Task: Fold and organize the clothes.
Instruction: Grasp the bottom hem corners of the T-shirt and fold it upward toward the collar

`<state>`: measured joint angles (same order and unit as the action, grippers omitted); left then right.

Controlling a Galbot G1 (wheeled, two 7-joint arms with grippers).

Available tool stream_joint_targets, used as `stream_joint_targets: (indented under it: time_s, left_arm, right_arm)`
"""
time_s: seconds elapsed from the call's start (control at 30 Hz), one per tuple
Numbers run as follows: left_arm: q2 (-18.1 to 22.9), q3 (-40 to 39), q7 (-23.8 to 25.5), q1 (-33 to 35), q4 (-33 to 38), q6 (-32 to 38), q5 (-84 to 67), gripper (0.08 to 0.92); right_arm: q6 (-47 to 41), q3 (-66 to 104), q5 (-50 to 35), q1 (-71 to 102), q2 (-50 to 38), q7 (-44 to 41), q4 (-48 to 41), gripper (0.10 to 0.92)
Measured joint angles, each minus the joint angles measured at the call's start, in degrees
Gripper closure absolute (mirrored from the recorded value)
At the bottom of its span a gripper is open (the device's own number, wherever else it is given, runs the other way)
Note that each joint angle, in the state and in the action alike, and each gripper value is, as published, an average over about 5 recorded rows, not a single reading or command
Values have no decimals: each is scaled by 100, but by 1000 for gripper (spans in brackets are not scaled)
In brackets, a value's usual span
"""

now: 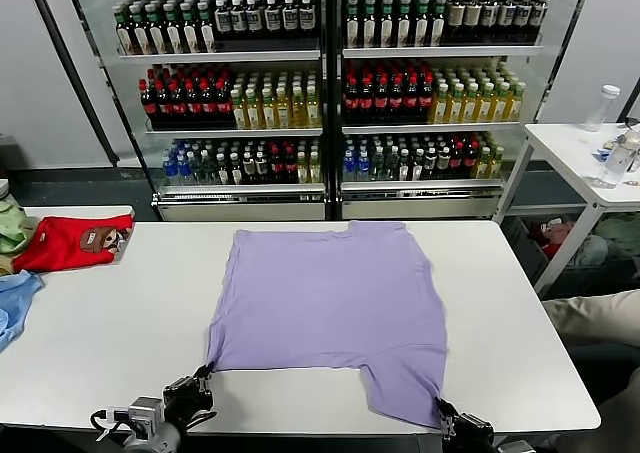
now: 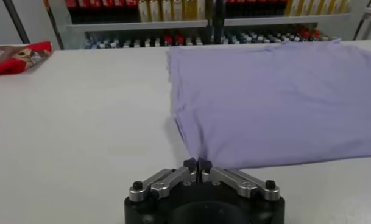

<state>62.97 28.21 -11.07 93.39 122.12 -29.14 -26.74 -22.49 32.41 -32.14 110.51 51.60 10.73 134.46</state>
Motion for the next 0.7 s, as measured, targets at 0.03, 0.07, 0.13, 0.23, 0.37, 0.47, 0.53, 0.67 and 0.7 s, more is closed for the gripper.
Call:
stream_joint_targets:
  time_s: [0.03, 0.07, 0.13, 0.23, 0.37, 0.47, 0.53, 0.67, 0.7]
  left_arm:
    - [-23, 20, -16, 65, 63, 3, -1, 910]
    - [-50, 46, -38, 146, 139, 8, -2, 910]
    - [-116, 112, -95, 352, 321, 20, -2, 910]
    - [-221, 219, -192, 700, 611, 37, -2, 910]
    - [-337, 360, -281, 1144, 933, 68, 17, 910]
    - [-412, 489, -321, 1426, 1136, 117, 38, 910]
    - [-453, 591, -333, 1548, 1235, 138, 25, 910]
    - [-509, 741, -306, 1539, 1303, 175, -29, 910]
    - [-514, 757, -286, 1477, 1292, 189, -37, 910]
  right_arm:
    - [-3, 101, -7, 94, -14, -21, 80, 908]
    - [-7, 195, -11, 188, -22, -38, 160, 908]
    - [-14, 364, -11, 377, -26, -66, 321, 908]
    - [-6, 585, -1, 637, -15, -87, 545, 908]
    - [37, 838, -10, 864, -12, -96, 799, 908]
    - [40, 919, -18, 853, -21, -98, 892, 908]
    - [19, 924, -29, 733, -28, -91, 905, 908]
    - [-98, 812, -82, 212, -35, -50, 787, 908]
    - [-139, 758, -92, 37, -36, -38, 724, 908]
